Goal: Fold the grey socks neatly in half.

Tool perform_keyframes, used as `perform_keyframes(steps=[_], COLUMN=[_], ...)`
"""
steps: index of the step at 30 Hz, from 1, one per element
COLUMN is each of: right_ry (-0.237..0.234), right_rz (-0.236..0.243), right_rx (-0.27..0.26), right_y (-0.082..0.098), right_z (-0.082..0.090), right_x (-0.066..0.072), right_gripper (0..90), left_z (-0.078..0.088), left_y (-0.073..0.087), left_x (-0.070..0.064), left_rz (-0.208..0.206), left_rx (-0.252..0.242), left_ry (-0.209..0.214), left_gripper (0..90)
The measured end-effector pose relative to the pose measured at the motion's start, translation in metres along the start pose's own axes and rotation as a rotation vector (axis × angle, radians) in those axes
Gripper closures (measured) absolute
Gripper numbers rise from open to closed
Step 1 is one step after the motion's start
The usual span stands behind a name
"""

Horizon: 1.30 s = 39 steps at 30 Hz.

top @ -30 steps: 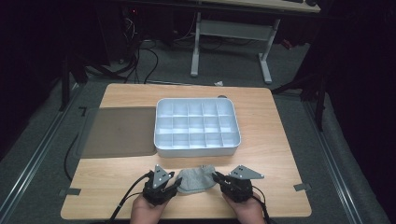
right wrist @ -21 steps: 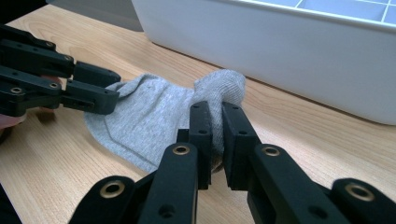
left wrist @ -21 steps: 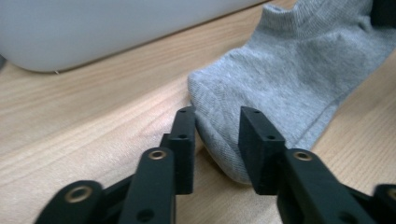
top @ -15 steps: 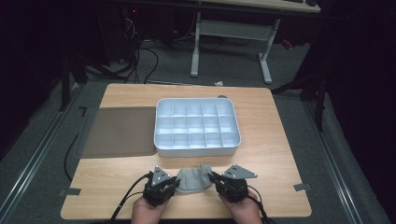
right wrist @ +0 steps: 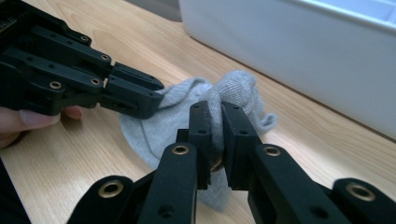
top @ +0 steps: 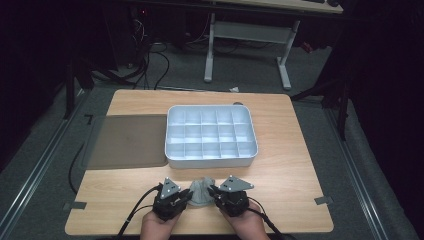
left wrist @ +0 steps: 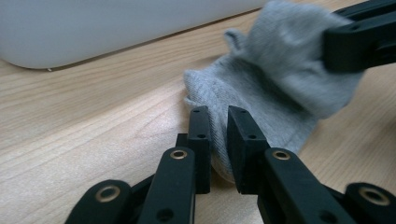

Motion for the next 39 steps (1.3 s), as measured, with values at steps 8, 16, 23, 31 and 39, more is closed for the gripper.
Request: perform_keyframes(steps=[8,16,23,31,39], right_ry=[-0.018,-0.062,-0.046,-0.013,-0.07], right_rz=[0.023,-0.012,-0.05,-0.073,-0.054], right_rx=[0.027,0.002,-0.071,0.011,0.02], right_y=[0.002,-0.004,-0.012,0.004,0.005], right_z=[-0.02,-0.017,0.005,-0.016,-0.02], right_x=[0.014,0.014,0.002,0.002,0.017], right_gripper=[83.4,68.6,69.9,75.6,78.3], left_z=[0.001,0.009,0.009,0.009,0.008], left_y=[0.001,0.003,0.003,0.004,0.004], left_x=[0.001,0.003,0.002,0.002,0.002], left_rz=[0.005,0.016,0.015,0.012,0.013], left_rx=[-0.002,-0.01,-0.011,-0.005,-0.003], left_ry=[0.018,0.028,0.028,0.029,0.027], left_gripper=[77.3,74.4,74.4,75.7,79.7])
Point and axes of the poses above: each handheld gripper's, and its own axes: z roughly backward along the jaws, y roughly out of its underside, x roughly to its left, the point moved 3 cm from there along -z, roughly forward along the jaws, and after that the axes turned 15 degrees about y, right-handed, at the moved point
